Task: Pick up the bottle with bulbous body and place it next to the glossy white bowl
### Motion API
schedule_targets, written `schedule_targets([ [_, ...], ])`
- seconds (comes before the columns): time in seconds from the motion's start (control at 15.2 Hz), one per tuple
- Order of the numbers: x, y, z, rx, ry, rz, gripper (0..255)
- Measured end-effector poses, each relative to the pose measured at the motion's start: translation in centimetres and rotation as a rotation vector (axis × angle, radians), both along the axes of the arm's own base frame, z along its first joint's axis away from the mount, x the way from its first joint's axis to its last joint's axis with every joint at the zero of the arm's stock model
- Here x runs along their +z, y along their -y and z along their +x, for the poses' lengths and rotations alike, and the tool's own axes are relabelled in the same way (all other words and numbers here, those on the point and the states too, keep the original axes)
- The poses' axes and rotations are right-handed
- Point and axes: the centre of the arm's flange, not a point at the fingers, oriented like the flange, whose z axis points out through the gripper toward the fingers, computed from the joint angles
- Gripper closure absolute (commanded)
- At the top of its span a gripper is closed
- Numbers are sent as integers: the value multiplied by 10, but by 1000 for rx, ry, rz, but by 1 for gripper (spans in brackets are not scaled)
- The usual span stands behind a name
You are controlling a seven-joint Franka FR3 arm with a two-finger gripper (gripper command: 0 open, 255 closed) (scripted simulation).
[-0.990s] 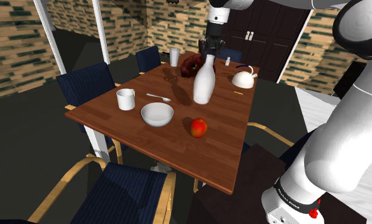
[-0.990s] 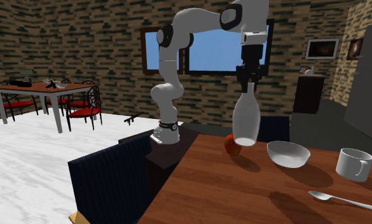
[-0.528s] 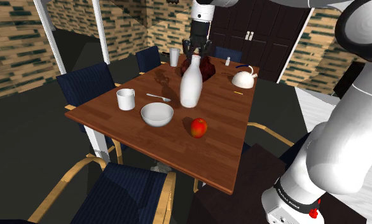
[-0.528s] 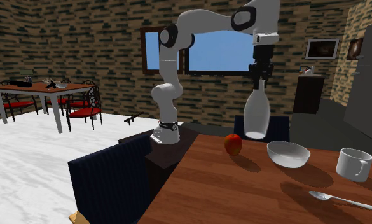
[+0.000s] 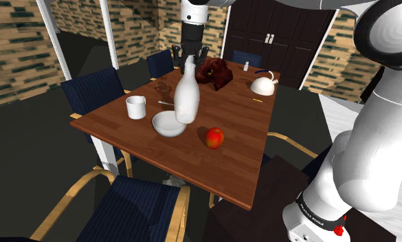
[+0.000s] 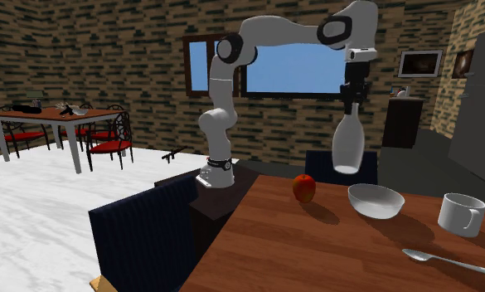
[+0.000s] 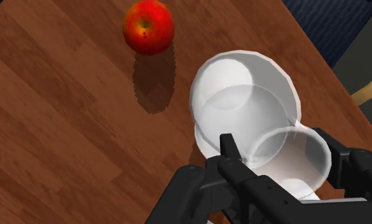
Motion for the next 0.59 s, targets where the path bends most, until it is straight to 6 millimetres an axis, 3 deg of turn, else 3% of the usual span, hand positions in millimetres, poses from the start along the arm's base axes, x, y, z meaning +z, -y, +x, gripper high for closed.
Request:
schedule_targets([
  [0.59, 3, -120, 8, 0, 0, 0, 255],
])
